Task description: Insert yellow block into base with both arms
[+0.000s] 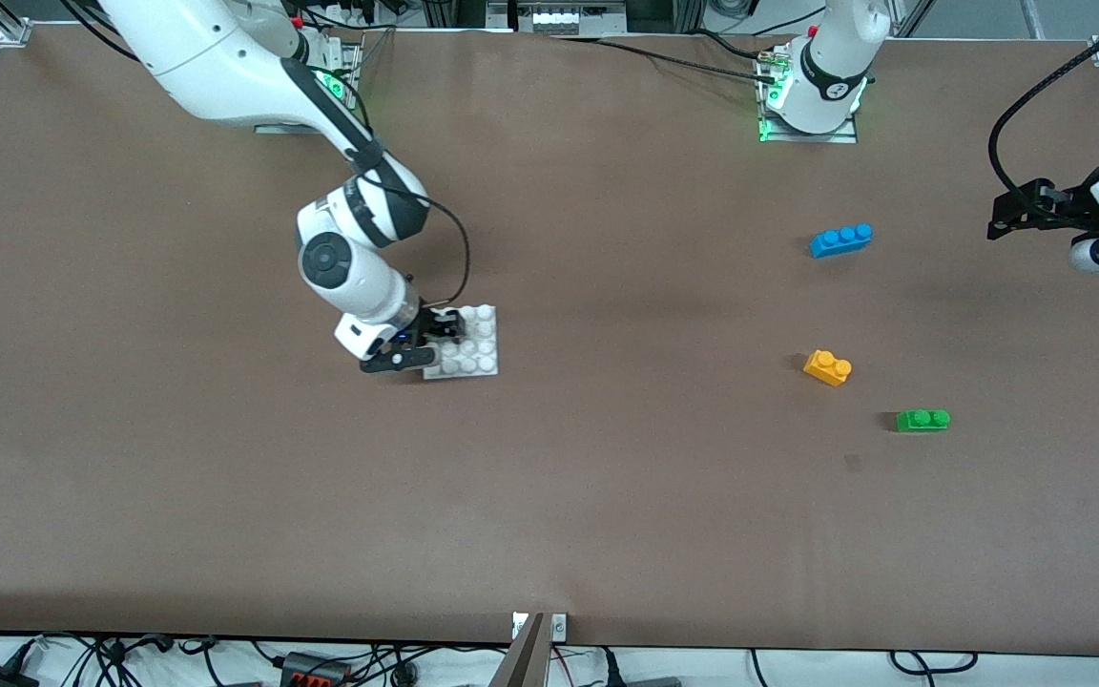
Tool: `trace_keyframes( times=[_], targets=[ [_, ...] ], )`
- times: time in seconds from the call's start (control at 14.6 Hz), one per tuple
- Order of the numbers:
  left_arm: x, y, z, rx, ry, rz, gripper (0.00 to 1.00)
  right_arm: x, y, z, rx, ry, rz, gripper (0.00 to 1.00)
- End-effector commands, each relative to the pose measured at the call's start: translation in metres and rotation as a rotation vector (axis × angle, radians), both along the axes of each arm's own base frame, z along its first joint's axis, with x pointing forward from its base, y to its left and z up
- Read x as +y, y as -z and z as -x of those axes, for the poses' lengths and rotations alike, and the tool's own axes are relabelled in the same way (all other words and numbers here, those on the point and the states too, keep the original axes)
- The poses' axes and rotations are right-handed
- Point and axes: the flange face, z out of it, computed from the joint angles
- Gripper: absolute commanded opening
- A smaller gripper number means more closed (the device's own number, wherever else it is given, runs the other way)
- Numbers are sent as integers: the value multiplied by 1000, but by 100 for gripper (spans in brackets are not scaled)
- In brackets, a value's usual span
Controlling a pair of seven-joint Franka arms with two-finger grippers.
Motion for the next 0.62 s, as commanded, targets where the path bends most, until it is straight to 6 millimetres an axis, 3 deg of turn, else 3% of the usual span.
trace_keyframes(
  times=[0.0, 0.34, 0.55],
  targets=[
    [0, -4, -4, -2, -6, 21, 100, 42, 27, 0, 23, 7, -30, 63],
    [1, -5, -4, -3, -5, 21, 100, 111, 24, 14, 25, 55, -68, 63],
    [0, -5, -4, -3, 0, 22, 100, 134, 21, 26, 28, 60, -75, 63]
  ],
)
